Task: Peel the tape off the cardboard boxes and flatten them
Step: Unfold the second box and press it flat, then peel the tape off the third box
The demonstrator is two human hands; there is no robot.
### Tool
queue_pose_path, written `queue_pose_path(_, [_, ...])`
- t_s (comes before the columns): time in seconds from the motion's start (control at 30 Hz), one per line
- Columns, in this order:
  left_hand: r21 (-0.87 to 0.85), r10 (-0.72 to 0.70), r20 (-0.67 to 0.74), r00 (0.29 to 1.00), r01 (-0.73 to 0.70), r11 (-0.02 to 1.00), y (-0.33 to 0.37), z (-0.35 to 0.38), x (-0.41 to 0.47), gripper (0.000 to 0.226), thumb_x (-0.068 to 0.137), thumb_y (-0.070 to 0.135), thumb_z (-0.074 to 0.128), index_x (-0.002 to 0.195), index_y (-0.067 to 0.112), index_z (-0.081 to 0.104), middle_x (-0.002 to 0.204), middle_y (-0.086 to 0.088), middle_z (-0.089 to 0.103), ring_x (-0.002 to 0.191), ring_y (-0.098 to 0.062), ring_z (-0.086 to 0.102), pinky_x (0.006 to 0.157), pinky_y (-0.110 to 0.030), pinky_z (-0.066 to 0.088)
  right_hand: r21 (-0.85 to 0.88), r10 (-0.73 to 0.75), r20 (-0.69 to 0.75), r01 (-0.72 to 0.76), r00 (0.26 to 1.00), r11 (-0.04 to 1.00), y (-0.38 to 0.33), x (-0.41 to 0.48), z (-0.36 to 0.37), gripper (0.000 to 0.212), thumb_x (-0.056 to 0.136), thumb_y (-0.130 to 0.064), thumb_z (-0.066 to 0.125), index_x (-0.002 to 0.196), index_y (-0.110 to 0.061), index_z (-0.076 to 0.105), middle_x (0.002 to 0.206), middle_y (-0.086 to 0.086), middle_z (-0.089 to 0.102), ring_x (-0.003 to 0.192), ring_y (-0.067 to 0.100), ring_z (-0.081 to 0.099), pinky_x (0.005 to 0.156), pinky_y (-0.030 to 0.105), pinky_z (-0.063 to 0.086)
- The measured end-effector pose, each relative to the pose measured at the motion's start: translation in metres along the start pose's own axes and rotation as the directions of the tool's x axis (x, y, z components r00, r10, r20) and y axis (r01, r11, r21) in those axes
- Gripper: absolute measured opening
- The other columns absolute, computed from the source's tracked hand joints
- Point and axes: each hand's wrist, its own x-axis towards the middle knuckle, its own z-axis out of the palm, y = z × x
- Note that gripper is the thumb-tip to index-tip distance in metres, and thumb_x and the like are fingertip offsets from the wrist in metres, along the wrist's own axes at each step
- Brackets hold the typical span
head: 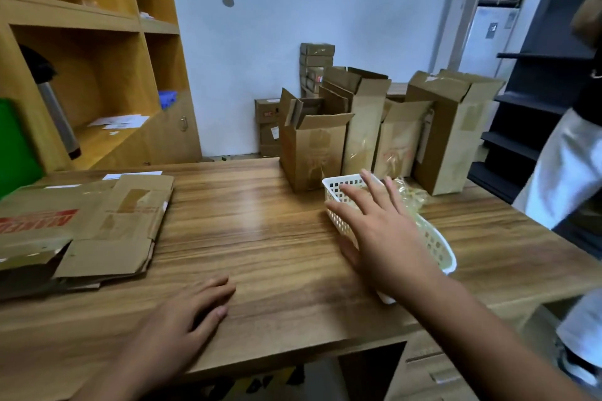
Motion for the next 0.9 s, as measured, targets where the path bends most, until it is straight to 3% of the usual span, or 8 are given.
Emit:
queue_pose_path(0.1, [-0.009,0.005,-0.014,1.000,-0.005,1.000,0.003,0.000,-0.001,0.035,0.096,0.045,0.057,0.123,0.065,0.050,0.136,0.049,0.035,0.133,0.025,0.025,0.109,-0.011,0.025,-0.083,0.059,0.113,-0.050,0.992,0.995,0.015,0.012,0.006,0.051,0.099,-0.039,0.052,0.149,-0.040,0.041,0.164,-0.005,0.029,0.157,0.026,0.002,0.123,0.054,-0.007])
queue_pose_path(0.27, [-0.031,0.002,-0.028,1.000,-0.003,1.000,0.006,-0.001,-0.001,0.037,0.095,0.037,0.061,0.126,0.057,0.054,0.138,0.044,0.039,0.131,0.027,0.026,0.105,-0.002,0.019,-0.110,0.114,0.185,-0.094,0.976,0.989,0.026,0.026,0.017,0.044,0.098,-0.035,0.053,0.142,-0.038,0.051,0.150,-0.007,0.049,0.149,0.024,0.027,0.121,0.049,0.022])
queue_pose_path(0.43, [-0.040,0.003,-0.031,1.000,-0.004,0.999,0.007,-0.001,-0.001,0.037,0.095,0.038,0.061,0.127,0.057,0.054,0.138,0.044,0.039,0.132,0.026,0.026,0.106,-0.005,0.021,-0.180,0.184,0.196,-0.149,0.963,0.972,0.030,0.033,0.029,0.039,0.099,-0.029,0.052,0.137,-0.034,0.058,0.145,-0.004,0.053,0.138,0.028,0.040,0.112,0.046,0.032])
queue_pose_path(0.67, [-0.067,0.021,-0.040,0.999,-0.024,0.998,0.003,0.000,-0.001,0.039,0.094,0.033,0.064,0.122,0.059,0.055,0.136,0.044,0.043,0.133,0.023,0.030,0.109,-0.004,0.020,-0.208,0.227,0.184,-0.188,0.956,0.960,0.035,0.040,0.035,0.038,0.098,-0.027,0.050,0.135,-0.031,0.060,0.139,-0.001,0.056,0.133,0.029,0.044,0.115,0.048,0.032])
queue_pose_path(0.9, [-0.034,0.029,-0.049,0.998,-0.031,0.999,0.004,0.000,-0.002,0.033,0.095,0.046,0.057,0.125,0.060,0.054,0.136,0.046,0.041,0.133,0.025,0.026,0.115,-0.018,0.028,-0.138,0.262,0.043,-0.254,0.964,0.957,0.030,0.042,0.017,0.046,0.096,-0.051,0.046,0.139,-0.037,0.055,0.150,-0.007,0.049,0.148,0.025,0.030,0.120,0.057,0.017])
